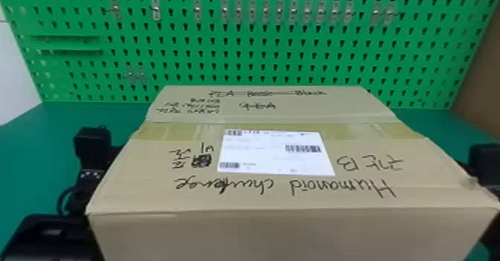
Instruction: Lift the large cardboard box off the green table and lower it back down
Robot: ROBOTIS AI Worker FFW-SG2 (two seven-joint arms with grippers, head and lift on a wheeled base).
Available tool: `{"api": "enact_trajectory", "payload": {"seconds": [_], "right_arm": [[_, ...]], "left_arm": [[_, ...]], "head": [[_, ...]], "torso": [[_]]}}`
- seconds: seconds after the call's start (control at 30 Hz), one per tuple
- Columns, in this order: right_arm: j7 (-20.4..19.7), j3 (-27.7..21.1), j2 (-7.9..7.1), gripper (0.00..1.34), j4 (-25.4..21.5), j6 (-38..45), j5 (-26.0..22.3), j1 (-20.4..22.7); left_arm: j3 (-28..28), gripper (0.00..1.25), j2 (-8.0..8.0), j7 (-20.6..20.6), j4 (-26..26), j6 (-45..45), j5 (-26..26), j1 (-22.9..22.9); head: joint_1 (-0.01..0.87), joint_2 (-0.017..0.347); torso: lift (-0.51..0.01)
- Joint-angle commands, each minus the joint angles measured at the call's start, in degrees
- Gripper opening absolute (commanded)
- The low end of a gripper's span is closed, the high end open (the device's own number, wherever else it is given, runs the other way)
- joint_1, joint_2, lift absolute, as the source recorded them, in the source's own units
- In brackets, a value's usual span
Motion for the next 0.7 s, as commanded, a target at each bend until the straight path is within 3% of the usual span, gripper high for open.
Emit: {"api": "enact_trajectory", "payload": {"seconds": [0.0,0.67], "right_arm": [[0.0,-0.03,0.14,0.81,0.02,0.04,0.0,-0.13],[0.0,-0.12,0.23,0.81,0.02,0.04,0.0,-0.66]], "left_arm": [[0.0,0.74,-0.03,0.0,0.09,0.0,0.0,-0.17],[0.0,0.74,-0.11,0.0,0.09,0.0,-0.09,-0.35]], "head": [[0.508,0.051],[0.508,0.051]], "torso": [[-0.211],[-0.211]]}}
